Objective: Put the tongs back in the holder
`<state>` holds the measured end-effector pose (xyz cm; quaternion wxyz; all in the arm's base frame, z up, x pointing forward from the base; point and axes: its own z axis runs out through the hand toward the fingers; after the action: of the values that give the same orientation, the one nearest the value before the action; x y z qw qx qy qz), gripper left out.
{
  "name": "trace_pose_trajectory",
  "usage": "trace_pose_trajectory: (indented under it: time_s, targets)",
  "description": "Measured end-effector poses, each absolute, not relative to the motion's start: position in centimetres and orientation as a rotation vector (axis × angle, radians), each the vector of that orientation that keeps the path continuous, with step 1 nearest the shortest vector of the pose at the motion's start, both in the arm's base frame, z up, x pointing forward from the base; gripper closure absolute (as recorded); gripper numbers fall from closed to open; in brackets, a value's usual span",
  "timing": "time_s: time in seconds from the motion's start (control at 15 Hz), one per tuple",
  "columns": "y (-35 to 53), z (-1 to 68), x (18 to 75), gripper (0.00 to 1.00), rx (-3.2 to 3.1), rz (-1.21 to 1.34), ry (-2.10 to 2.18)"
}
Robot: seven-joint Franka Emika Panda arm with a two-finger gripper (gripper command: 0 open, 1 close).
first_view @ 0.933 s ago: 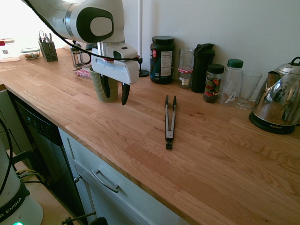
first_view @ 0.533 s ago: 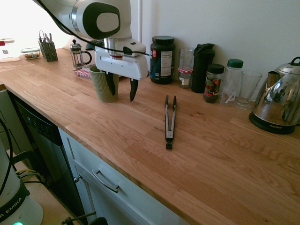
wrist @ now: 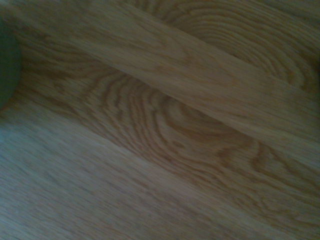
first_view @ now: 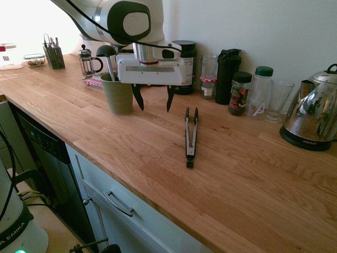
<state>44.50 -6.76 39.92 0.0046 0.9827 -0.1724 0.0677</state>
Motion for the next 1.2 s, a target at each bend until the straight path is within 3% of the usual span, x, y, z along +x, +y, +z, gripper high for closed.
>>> trace_pose_trajectory:
  time_s: [1.13,1.2]
  targets:
    - [-11.3,36.3,50.8,0.0,3.072,0.166,-0.554]
    - [-11.4,35.8,50.9,1.0,3.071,0.16,-0.561]
